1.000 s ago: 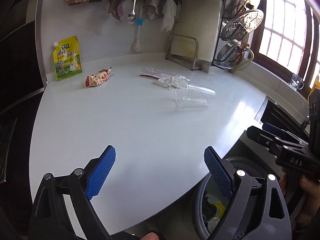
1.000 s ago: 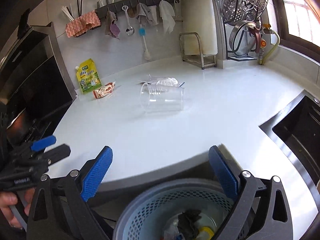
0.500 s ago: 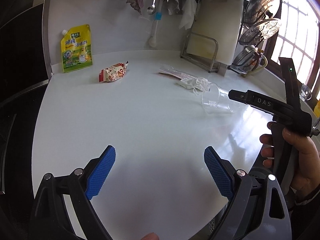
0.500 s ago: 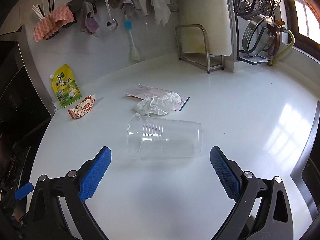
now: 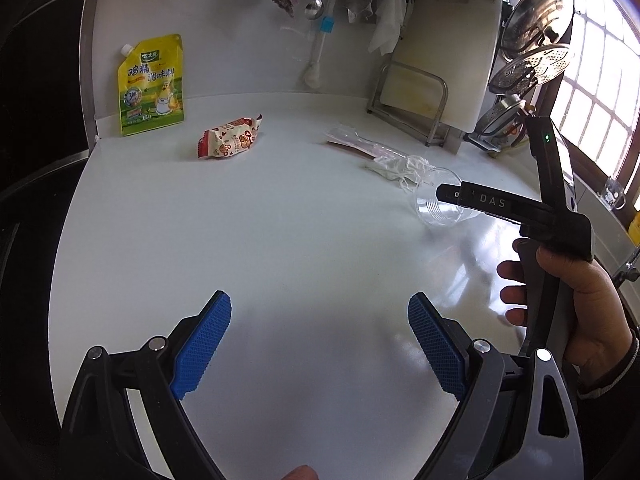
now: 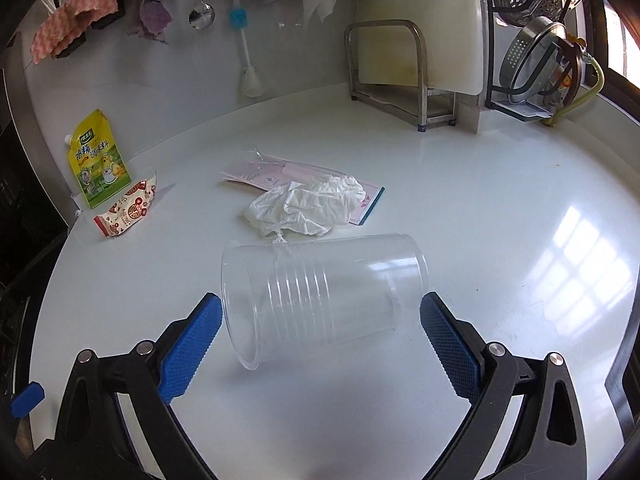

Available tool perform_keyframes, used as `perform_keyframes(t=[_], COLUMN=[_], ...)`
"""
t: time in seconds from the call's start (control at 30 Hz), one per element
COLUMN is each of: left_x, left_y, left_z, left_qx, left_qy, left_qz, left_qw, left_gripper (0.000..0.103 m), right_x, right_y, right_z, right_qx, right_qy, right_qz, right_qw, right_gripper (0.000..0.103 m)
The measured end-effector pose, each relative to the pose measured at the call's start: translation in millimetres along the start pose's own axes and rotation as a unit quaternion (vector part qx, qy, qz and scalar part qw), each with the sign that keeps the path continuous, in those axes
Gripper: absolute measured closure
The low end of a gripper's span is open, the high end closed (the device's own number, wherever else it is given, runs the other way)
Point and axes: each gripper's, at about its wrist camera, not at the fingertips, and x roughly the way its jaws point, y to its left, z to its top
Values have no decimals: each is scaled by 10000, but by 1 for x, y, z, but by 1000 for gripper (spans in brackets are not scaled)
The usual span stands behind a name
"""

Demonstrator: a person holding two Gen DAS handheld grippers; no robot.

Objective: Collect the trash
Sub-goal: 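Grasp the clear plastic cup rim with the right gripper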

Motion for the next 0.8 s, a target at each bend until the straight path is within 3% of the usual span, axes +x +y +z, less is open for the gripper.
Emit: perform_keyframes(t=[0.23, 0.37, 0.4, 0.43, 0.47, 0.5, 0.53, 0.63, 0.8], left_x=[6, 12, 14, 15, 17, 18, 18, 17, 17], left_y=[3, 2, 2, 1, 0, -1, -2, -3, 2], left_z=[2, 1, 1, 1, 1, 1, 1, 3, 13], left_qx=[-1, -9, -5, 0, 4, 10, 16, 20, -32], left_qy=[48, 104, 120, 133, 146, 156, 156, 121, 71], left_qz=[12, 4, 0, -4, -9, -17, -23, -23, 14], left_qw=[10000, 9999, 9999, 9999, 9999, 9999, 9999, 9999, 10000], left_gripper=[15, 15, 15, 15, 15, 15, 15, 15, 15], right_x=[21, 20, 20, 22, 24, 26, 26, 23, 8], right_y=[2, -2, -4, -5, -7, -9, -11, -15, -19], right_z=[9, 12, 13, 12, 11, 10, 8, 4, -2], right_qx=[-337, -389, -386, -374, -342, -321, -309, -281, -254], right_qy=[325, 244, 249, 304, 371, 408, 422, 342, 178], right_qz=[209, 226, 226, 277, 333, 333, 308, 407, 517], right_qw=[9987, 9987, 9987, 9985, 9982, 9981, 9982, 9982, 9982], right_gripper=[9, 11, 17, 30, 59, 77, 87, 97, 97])
